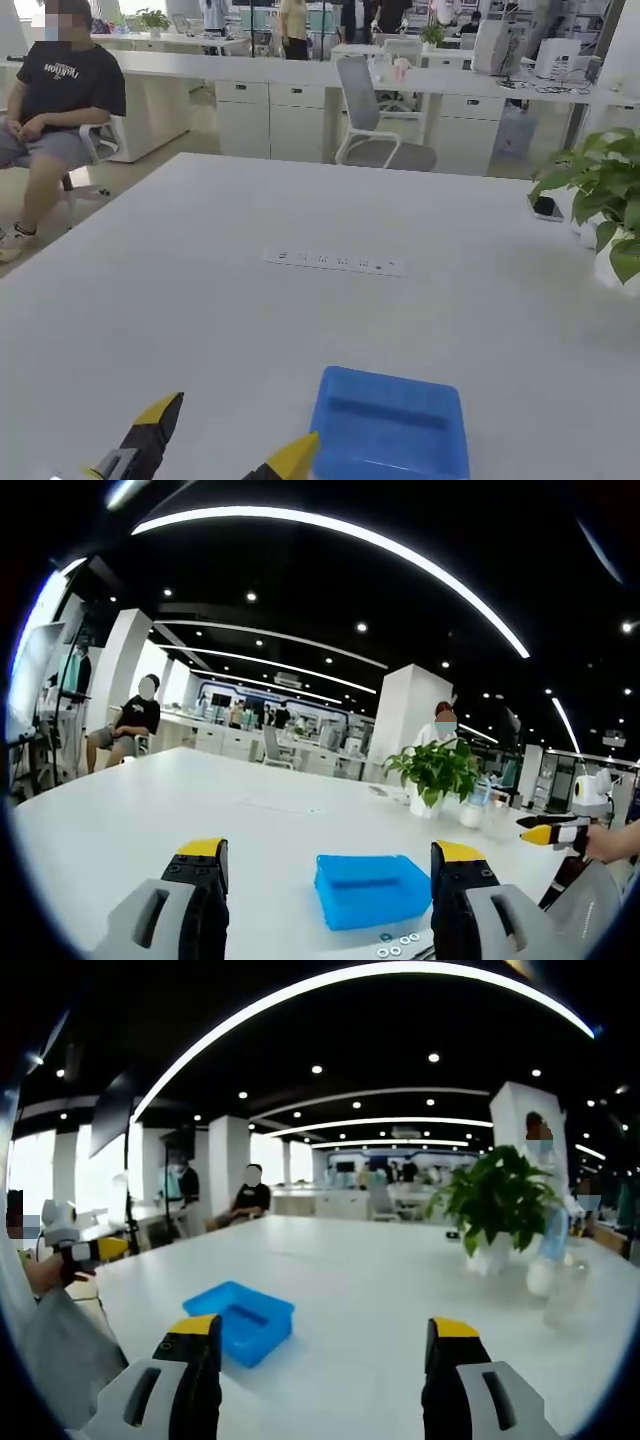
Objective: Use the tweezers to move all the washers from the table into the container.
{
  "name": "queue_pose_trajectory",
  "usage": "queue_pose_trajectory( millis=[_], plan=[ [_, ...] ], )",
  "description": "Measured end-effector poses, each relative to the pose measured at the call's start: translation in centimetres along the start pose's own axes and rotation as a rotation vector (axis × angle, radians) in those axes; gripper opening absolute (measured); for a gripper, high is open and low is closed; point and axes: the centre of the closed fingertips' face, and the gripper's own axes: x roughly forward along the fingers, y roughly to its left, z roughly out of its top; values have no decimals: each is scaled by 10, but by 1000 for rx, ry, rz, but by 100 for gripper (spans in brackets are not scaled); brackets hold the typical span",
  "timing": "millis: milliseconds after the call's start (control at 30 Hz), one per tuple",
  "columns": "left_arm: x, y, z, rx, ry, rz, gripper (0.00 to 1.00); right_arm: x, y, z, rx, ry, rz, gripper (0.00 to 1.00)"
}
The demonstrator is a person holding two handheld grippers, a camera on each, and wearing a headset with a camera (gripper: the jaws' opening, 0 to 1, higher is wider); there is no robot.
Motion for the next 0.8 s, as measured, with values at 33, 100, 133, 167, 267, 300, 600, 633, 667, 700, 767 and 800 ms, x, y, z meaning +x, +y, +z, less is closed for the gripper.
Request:
queue_pose_trajectory(
  millis=[33, 100, 133, 167, 267, 300, 600, 633, 667, 700, 767, 800],
  plan=[
    [0, 0, -1, 1, 3, -2, 85, 0, 0, 0, -1, 0, -2, 83],
    [1, -1, -1, 6, 5, -8, 85, -1, -1, 0, -2, -1, -5, 83],
    [1, -2, -2, 8, 8, -10, 85, -1, -1, 0, -2, -1, -6, 83],
    [1, -2, -2, 10, 12, -11, 85, -1, -1, 0, -4, 0, -6, 83],
    [0, -2, -2, 21, 15, -7, 85, -1, 1, 0, -20, 5, -4, 82],
    [0, -1, -3, 21, 23, -3, 85, -1, 1, 0, -34, 11, -4, 81],
    [-2, 0, -13, 80, 103, -7, 77, -4, 4, -8, -85, 81, 10, 67],
    [-2, -1, -13, 76, 103, -11, 76, -4, 3, -7, -67, 75, 10, 67],
    [-3, 0, -13, 73, 101, -10, 77, -4, 2, -6, -58, 72, 10, 67],
    [-3, 2, -12, 73, 97, -4, 77, -5, 1, -6, -50, 68, 7, 68],
    [-3, 3, -12, 67, 95, 1, 76, -5, 0, -7, -42, 71, 3, 69],
    [-4, 4, -12, 60, 93, 0, 76, -5, -1, -7, -40, 71, 3, 68]
  ],
)
